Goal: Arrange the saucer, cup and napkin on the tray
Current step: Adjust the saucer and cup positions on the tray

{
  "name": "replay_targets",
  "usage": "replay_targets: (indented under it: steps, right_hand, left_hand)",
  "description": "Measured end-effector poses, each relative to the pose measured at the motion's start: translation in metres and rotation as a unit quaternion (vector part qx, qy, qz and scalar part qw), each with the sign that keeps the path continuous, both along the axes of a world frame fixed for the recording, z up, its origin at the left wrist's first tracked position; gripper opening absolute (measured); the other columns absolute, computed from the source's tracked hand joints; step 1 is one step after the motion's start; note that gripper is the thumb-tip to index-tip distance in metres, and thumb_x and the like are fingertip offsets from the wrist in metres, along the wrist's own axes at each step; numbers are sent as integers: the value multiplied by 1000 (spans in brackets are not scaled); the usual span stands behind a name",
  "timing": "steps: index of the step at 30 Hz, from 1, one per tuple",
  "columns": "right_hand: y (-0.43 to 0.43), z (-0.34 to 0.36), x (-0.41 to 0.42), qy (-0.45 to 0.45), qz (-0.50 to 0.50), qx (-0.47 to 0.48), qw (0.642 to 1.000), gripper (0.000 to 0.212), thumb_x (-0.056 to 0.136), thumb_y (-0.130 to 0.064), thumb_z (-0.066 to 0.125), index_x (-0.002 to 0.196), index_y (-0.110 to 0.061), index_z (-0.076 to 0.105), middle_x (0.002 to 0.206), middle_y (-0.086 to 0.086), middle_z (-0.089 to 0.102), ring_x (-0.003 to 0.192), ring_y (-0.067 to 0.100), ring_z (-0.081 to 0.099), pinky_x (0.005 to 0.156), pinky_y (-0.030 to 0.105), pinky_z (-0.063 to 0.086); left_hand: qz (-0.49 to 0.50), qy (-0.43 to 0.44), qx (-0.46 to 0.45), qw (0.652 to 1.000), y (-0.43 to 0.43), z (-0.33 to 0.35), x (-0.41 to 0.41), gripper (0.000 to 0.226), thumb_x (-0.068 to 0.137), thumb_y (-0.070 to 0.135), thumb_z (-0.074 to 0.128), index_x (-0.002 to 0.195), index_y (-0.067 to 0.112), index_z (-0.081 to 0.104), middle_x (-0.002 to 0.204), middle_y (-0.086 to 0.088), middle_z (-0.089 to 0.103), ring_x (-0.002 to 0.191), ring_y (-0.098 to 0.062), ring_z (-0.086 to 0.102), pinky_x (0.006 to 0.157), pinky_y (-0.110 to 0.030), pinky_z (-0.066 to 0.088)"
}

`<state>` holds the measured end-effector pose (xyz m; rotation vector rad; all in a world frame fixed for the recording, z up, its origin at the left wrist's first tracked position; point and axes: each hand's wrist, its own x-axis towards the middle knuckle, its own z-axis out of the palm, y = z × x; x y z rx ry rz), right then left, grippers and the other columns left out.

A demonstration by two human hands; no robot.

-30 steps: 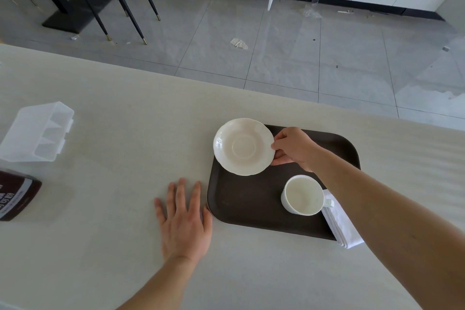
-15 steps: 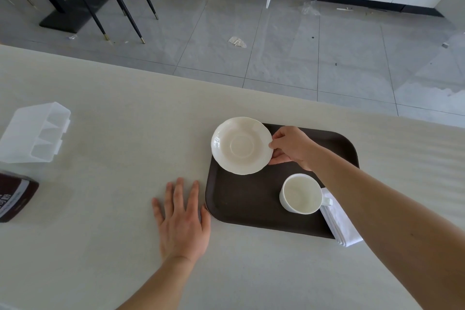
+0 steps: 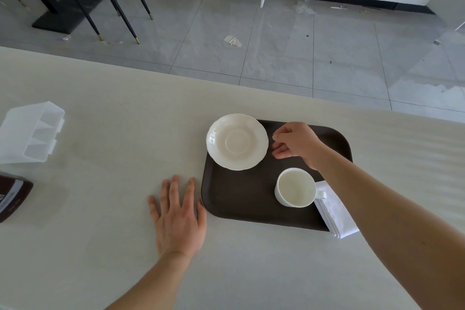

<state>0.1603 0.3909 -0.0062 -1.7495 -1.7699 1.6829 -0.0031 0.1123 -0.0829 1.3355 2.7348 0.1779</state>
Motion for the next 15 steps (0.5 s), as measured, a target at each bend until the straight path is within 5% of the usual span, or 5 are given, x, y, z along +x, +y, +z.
replay_targets:
  steps: [11, 15]
  right_hand:
    - [-33, 21, 90, -35, 34, 160, 986, 37, 88, 9, 52, 86, -21, 74, 77, -2, 76, 77, 20, 73, 74, 33, 62]
    - [-60, 31, 118, -19, 17, 165, 986, 37, 86, 7, 61, 90, -27, 75, 80, -10, 77, 75, 6, 71, 73, 30, 57]
  left_hand:
    - [2, 1, 6, 1000, 0, 0, 1, 57, 89, 39, 36, 143, 22, 45, 155, -13, 36, 147, -35, 25, 118, -62, 15]
    - [3, 3, 9, 1000, -1, 0, 1, 57, 89, 39, 37, 143, 22, 45, 155, -13, 36, 147, -35, 25, 118, -62, 15]
